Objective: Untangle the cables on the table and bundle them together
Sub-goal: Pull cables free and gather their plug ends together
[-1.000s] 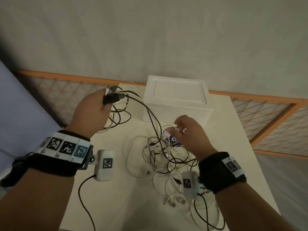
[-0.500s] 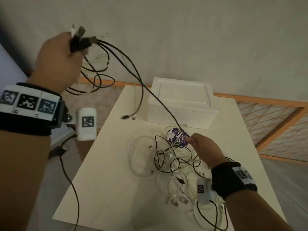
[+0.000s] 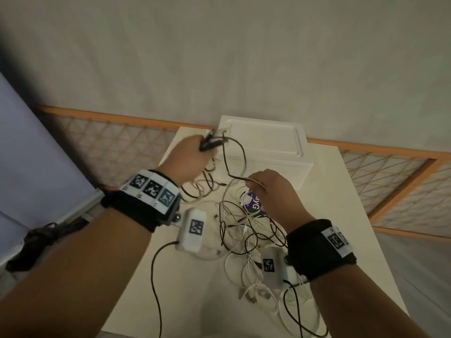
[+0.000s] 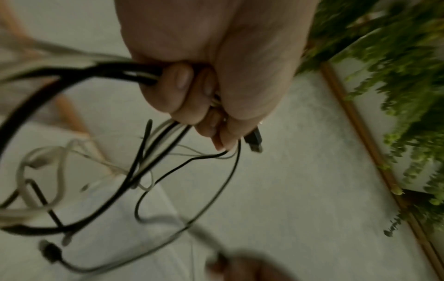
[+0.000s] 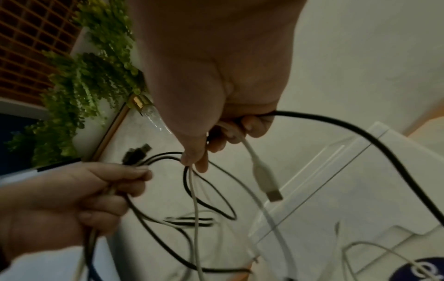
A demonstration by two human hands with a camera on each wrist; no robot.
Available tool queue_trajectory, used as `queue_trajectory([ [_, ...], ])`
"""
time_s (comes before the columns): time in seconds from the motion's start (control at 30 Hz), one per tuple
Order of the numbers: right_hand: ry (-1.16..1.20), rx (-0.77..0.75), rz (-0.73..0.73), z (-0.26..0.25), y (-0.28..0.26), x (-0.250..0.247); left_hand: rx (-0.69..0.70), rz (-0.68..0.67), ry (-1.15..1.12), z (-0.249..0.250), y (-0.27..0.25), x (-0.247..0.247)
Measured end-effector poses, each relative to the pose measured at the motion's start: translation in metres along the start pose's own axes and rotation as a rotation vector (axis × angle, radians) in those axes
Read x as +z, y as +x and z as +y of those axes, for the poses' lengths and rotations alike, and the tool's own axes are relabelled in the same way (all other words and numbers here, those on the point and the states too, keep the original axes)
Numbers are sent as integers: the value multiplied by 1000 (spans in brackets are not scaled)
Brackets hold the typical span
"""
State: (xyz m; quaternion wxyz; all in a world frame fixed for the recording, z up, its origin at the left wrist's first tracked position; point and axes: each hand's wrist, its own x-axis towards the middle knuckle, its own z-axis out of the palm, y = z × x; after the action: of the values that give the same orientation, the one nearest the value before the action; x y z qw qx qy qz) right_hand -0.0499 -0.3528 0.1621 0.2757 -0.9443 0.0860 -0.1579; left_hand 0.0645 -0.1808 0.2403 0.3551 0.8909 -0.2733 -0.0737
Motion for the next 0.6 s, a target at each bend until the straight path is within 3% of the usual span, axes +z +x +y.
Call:
queue_trajectory([
  [0.13, 111, -54, 59, -20, 4, -6, 76, -207, -78, 1, -11, 31],
  [0.23, 358, 82, 61, -19, 3, -11, 103, -258, -46, -2, -10, 36],
  [0.37, 596, 245, 0, -15, 1, -11, 150, -159, 103, -6, -5, 30],
  [0.47, 823, 451, 6, 0, 6, -16, 119, -45, 91, -8, -1, 13],
  [0.53, 716, 539, 2, 24, 9, -17, 87, 27, 38, -10, 2, -8],
  [0.6, 422, 538, -94, 46, 10, -15, 101, 116, -1, -7, 5, -32],
])
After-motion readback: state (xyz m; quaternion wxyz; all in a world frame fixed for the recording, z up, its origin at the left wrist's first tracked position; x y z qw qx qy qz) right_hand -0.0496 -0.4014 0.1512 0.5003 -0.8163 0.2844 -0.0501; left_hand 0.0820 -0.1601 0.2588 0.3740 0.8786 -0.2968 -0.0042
